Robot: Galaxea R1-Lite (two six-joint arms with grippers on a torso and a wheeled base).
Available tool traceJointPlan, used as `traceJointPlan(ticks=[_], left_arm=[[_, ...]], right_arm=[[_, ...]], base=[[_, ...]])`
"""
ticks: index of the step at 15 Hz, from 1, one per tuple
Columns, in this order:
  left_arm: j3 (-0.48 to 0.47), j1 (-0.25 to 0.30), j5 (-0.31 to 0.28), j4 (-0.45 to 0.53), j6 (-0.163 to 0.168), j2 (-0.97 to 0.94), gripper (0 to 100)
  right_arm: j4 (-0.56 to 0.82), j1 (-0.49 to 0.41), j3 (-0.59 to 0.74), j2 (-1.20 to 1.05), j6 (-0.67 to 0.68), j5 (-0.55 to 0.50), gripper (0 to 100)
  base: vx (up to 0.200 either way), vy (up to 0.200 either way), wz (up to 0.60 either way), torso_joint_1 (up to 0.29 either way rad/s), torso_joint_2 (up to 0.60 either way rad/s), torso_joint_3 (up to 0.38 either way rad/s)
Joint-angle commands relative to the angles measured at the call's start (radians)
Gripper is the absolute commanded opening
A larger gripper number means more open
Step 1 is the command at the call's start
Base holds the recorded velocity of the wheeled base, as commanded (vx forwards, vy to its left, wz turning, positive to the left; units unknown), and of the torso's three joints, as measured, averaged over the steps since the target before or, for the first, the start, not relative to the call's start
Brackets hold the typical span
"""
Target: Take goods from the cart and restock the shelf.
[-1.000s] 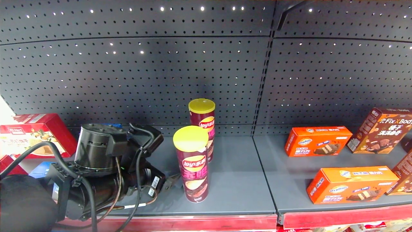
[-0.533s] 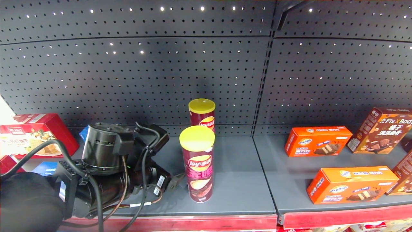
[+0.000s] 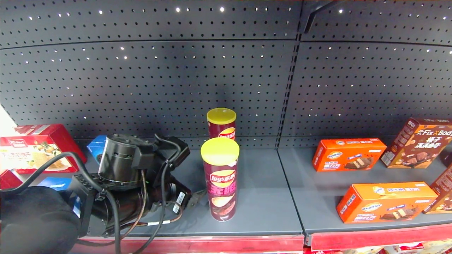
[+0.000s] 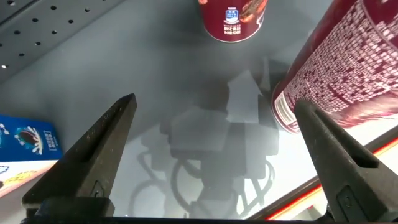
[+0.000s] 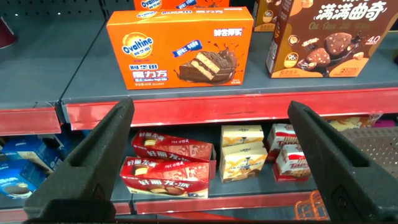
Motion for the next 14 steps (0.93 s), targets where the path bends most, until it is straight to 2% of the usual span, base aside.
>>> traceJointPlan(ticks=[1, 6, 8, 11, 14], left_arm=[[-0.003, 0.0, 0.001, 0.0, 0.0, 0.007, 100], [-0.012, 0.003, 0.001, 0.001, 0.0, 0.017, 100], [-0.015, 0.022, 0.001, 0.001, 0.0, 0.002, 100], [-0.031, 0.083, 0.007, 0.001, -0.002, -0.102, 100], [0.008, 0.204, 0.002, 0.003, 0.001, -0.279, 100]], right_arm=[[0.0, 0.0, 0.0, 0.002, 0.001, 0.0, 100], [0.0, 0.0, 0.0, 0.002, 0.0, 0.0, 100], [-0.001, 0.0, 0.0, 0.002, 0.0, 0.0, 100], [0.0, 0.0, 0.0, 0.002, 0.0, 0.0, 100], [0.0, 0.0, 0.0, 0.002, 0.0, 0.0, 100]], base=[[0.0, 0.0, 0.0, 0.0, 0.0, 0.0], [0.0, 0.0, 0.0, 0.0, 0.0, 0.0], [0.0, 0.0, 0.0, 0.0, 0.0, 0.0], [0.0, 0.0, 0.0, 0.0, 0.0, 0.0], [0.0, 0.0, 0.0, 0.0, 0.0, 0.0]])
